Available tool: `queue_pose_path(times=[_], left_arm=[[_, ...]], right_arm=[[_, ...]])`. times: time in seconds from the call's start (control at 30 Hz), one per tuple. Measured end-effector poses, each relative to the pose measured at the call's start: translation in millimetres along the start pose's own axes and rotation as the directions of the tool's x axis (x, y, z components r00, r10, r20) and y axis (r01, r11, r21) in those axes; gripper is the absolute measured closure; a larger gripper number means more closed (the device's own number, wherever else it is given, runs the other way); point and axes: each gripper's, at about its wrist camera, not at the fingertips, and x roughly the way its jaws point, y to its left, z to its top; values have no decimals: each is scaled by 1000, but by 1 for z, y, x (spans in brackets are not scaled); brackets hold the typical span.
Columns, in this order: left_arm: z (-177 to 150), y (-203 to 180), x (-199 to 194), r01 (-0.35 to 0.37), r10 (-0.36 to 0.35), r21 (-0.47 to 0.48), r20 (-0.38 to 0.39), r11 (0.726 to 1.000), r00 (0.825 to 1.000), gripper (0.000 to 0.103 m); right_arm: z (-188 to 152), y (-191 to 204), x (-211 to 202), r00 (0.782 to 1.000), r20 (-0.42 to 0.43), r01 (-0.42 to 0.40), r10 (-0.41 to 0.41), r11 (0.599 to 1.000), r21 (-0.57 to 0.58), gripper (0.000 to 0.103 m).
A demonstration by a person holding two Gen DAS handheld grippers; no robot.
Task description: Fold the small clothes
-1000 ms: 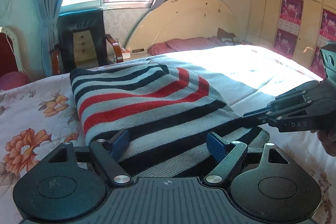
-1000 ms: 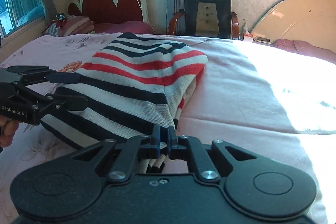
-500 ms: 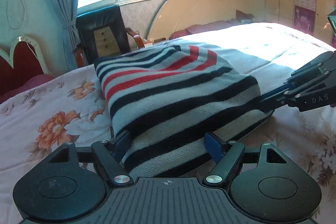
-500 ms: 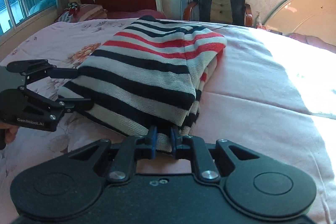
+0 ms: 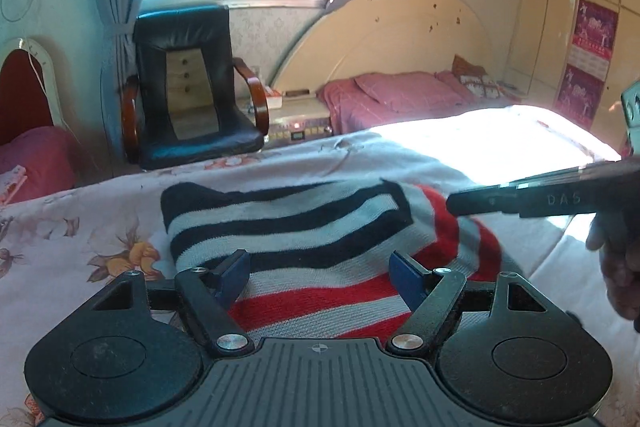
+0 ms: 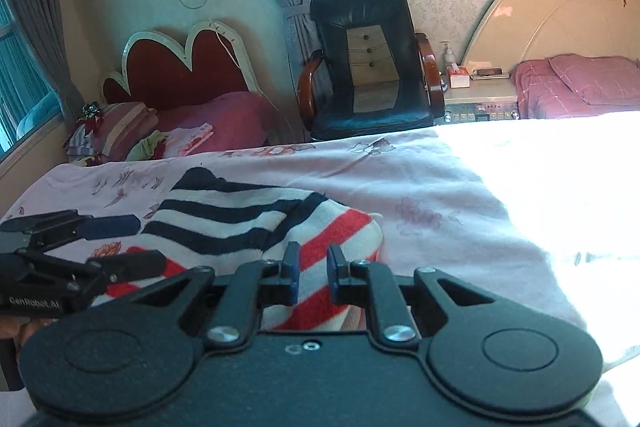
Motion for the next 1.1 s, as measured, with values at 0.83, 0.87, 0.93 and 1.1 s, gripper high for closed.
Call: queue_pose_path(times=[0.83, 0.87, 0.93, 1.1], left_arm=[[-23, -12, -8, -150, 155, 96, -53, 984, 986, 19], [-24, -8, -9, -157, 161, 63, -60, 986, 985, 17], [-21, 0, -17, -160, 159, -5, -71, 987, 985, 17], [-39, 29, -51, -133, 126, -120, -65, 984, 990, 16]], right_arm=[[-27, 18, -10, 997, -78, 4, -17, 987, -162, 76], [-32, 16, -3, 993, -113, 16, -35, 985, -171, 75], [-30, 11, -7, 993, -113, 24, -39, 992, -126, 70], [-22, -26, -46, 996, -89, -13, 21, 996, 90, 27]])
